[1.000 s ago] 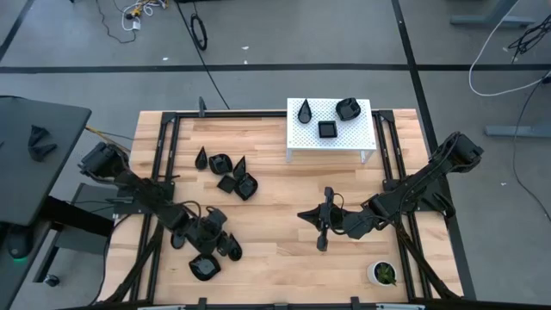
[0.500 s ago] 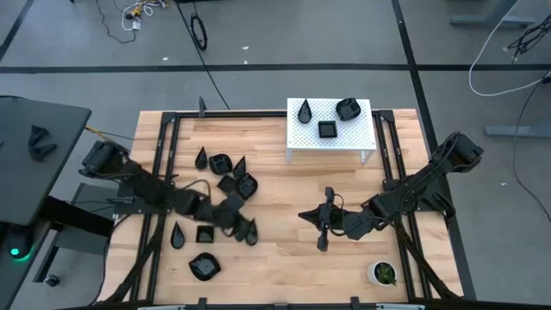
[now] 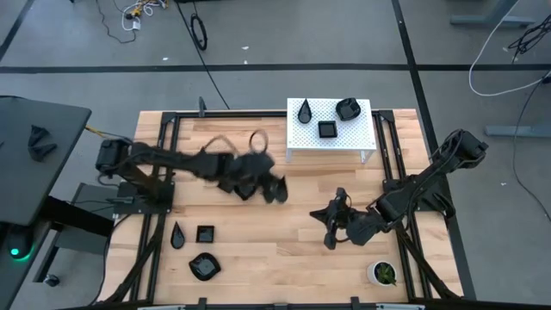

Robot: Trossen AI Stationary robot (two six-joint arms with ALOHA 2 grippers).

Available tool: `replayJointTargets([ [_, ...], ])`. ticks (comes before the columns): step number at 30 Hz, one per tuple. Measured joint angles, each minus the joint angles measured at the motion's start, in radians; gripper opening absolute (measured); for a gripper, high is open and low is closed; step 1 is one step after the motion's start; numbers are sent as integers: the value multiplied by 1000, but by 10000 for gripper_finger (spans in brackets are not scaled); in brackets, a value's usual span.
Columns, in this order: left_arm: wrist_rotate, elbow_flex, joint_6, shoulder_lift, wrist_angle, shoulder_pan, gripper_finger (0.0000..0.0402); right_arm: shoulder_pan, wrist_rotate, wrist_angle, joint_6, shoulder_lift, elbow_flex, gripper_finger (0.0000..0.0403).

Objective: Pick & Place Mini shaped plates
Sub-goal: Stack the black drop shaped plate on the black drop shaped plate on the shelf

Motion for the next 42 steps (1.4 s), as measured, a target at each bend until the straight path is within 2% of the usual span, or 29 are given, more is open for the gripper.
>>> replayJointTargets([
  [7,2,563,200,184,-379,208,7,47,3,-19,38,5,0,2],
  [11,33,810,234,347,-413,324,5,68,37,-13,40,5,0,2],
  [16,152,997,236,547,-417,410,6,80,64,-11,46,7,0,2],
  [22,165,1042,226,630,-461,464,14,80,79,-7,45,31,1,2],
  [27,83,1035,226,635,-465,479,8,80,81,2,46,62,1,2],
  [38,75,1028,225,635,-434,478,16,80,82,43,41,82,1,4],
  [42,39,1028,225,641,-430,474,17,80,81,44,38,82,1,6],
])
